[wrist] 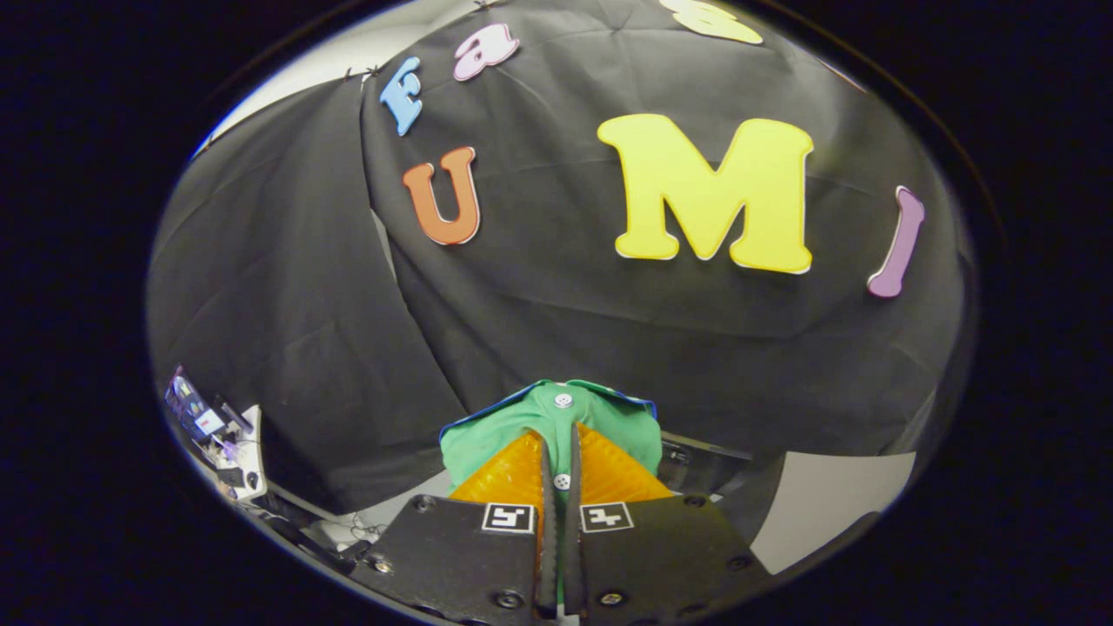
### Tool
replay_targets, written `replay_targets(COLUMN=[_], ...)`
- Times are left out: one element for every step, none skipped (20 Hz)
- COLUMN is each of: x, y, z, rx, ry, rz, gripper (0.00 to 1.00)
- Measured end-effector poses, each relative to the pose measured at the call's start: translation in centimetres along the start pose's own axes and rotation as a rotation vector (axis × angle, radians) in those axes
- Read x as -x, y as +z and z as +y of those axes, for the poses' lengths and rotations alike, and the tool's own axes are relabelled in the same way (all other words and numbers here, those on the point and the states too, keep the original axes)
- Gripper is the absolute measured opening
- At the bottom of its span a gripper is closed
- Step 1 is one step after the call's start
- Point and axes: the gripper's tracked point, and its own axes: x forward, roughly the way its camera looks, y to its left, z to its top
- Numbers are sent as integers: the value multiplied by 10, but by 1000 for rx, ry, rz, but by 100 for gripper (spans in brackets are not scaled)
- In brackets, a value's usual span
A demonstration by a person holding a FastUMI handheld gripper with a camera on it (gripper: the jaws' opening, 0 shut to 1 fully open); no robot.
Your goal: Put the clothes into the washing machine and then close the washing machine lid.
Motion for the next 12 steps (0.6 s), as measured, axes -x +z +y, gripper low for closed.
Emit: replay_targets(x=[-7,-13,-19,-26,-34,-43,-54,-64,-74,-82,-91,-98], y=[-4,-8,-11,-19,-27,-34,-45,-54,-64,-76,-90,-102], z=[5,6,7,8,8,8,7,5,2,-1,-4,-8], rx=[-14,-22,-29,-33,-35,-37,-40,-40,-40,-43,-51,-61], ry=[9,12,10,10,6,1,-6,-14,-26,-35,-44,-51], rz=[11,18,27,40,52,67,85,101,118,137,162,179], gripper=[6,6,6,6,6,6,6,6,6,6,6,6])
